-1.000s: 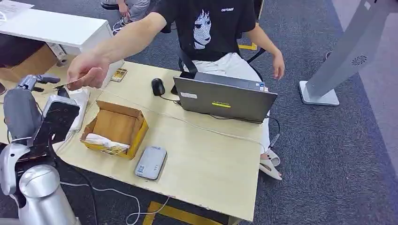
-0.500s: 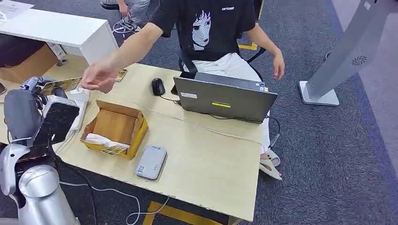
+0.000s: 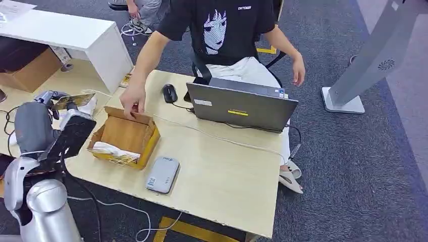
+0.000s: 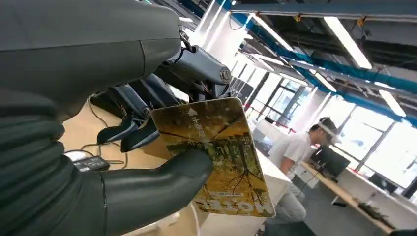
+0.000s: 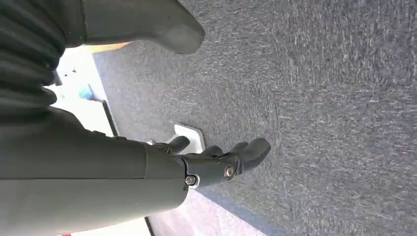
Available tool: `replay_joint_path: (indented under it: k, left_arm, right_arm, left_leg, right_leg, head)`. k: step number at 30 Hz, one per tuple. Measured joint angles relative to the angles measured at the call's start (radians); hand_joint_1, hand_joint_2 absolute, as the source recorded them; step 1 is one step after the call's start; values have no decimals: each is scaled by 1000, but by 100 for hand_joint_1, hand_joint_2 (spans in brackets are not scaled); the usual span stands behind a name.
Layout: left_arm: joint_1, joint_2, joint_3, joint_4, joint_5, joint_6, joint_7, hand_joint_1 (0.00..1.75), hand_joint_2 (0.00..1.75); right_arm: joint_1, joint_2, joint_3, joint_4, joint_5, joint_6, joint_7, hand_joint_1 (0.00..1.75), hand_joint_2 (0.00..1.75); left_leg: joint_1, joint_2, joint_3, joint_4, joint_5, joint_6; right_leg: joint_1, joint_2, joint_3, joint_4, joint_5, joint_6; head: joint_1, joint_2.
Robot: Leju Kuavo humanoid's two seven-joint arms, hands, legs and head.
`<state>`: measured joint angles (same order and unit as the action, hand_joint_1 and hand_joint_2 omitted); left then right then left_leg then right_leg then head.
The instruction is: Pass the card to the sensor for recognition and then transmit it.
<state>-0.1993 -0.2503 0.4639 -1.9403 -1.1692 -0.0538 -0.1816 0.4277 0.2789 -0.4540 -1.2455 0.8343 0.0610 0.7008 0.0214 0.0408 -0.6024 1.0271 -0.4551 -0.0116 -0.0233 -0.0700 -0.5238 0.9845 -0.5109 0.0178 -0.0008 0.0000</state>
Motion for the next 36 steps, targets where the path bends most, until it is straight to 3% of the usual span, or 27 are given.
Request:
replay_joint_path:
  k: [8, 20, 27, 36]
  left_arm:
    - [54, 32, 0, 94, -58, 33, -2, 175, 175]
    - [91, 42, -11, 167, -95, 69, -27, 175, 175]
    - [130, 43, -67, 250, -150, 116, -53, 175, 175]
    - [138, 47, -218, 353, -186, 157, -39, 175, 175]
  right_arm:
    - [4, 0, 9, -7, 2, 10, 0, 0, 175]
    - [10, 0, 24, -16, 3, 8, 0, 0, 175]
    - [15, 0, 37, -21, 4, 17, 0, 0, 175]
    - [22, 0, 69, -51, 14, 47, 0, 0, 175]
  left_leg:
    - [0, 0, 0, 0, 0, 0]
    - [0, 0, 0, 0, 0, 0]
    - [0, 0, 0, 0, 0, 0]
    - [0, 0, 0, 0, 0, 0]
  right_leg:
    - [0, 0, 0, 0, 0, 0]
    - [0, 0, 0, 0, 0, 0]
    - [0, 0, -1, 0, 0, 0]
    - [0, 0, -1, 0, 0, 0]
  head:
    - [0, 0]
    - [0, 0]
    - [0, 0]
    - [0, 0]
